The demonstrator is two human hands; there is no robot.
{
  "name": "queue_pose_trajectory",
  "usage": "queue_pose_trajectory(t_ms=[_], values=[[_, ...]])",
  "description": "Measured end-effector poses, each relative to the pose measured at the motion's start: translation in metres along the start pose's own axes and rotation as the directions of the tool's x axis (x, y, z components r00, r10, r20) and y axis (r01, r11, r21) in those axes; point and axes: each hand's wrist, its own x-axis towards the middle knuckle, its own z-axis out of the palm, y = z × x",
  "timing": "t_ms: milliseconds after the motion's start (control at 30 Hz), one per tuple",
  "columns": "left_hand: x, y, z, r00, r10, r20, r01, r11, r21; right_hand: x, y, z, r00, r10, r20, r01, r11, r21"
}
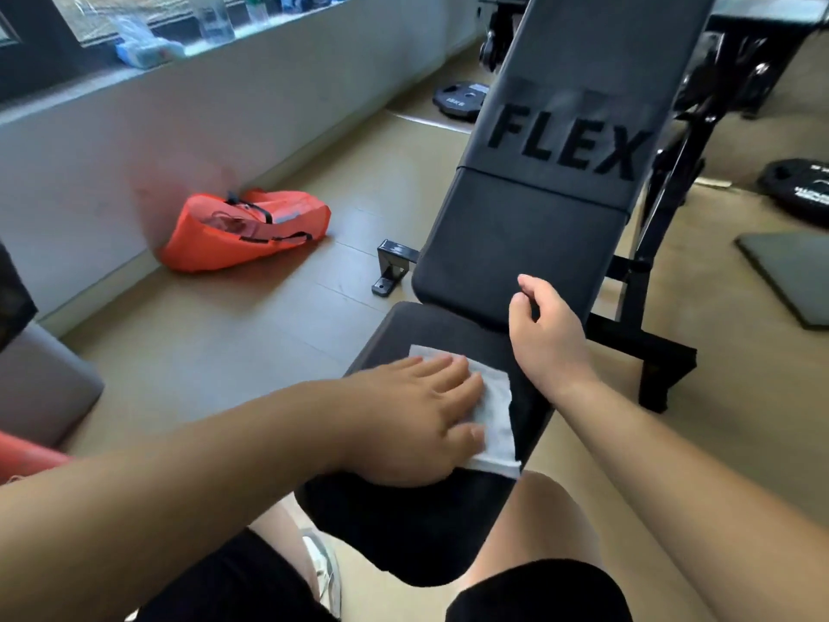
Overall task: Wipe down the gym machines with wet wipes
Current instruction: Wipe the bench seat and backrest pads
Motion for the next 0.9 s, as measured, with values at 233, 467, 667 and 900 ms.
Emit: queue_pose_trajectory(t_ms=[233, 467, 667, 900], values=[[0.071, -0.01, -0.01, 0.999, -0.005, -0.046, 0.005, 1.0, 0.013, -0.021, 0.018, 0.005, 0.996, 0.076, -0.038, -0.065, 0.97, 0.234], [0.041, 0.024, 0.004, 0.979, 0.188, -0.078, -0.185, 0.982, 0.041, -0.029, 0.013, -0.013, 0.997, 0.076, -0.027, -0.071, 0.985, 0.157], [-0.02, -0.046, -0.009, 0.979, -0.201, -0.016, 0.2, 0.978, -0.053, -0.023, -0.03, -0.003, 0.984, 0.037, 0.176, -0.047, 0.997, 0.056], [-0.073, -0.027, 0.02, 0.967, -0.254, -0.035, 0.226, 0.908, -0.353, -0.023, -0.037, 0.019, 0.925, -0.079, 0.372, 0.12, 0.989, -0.089]])
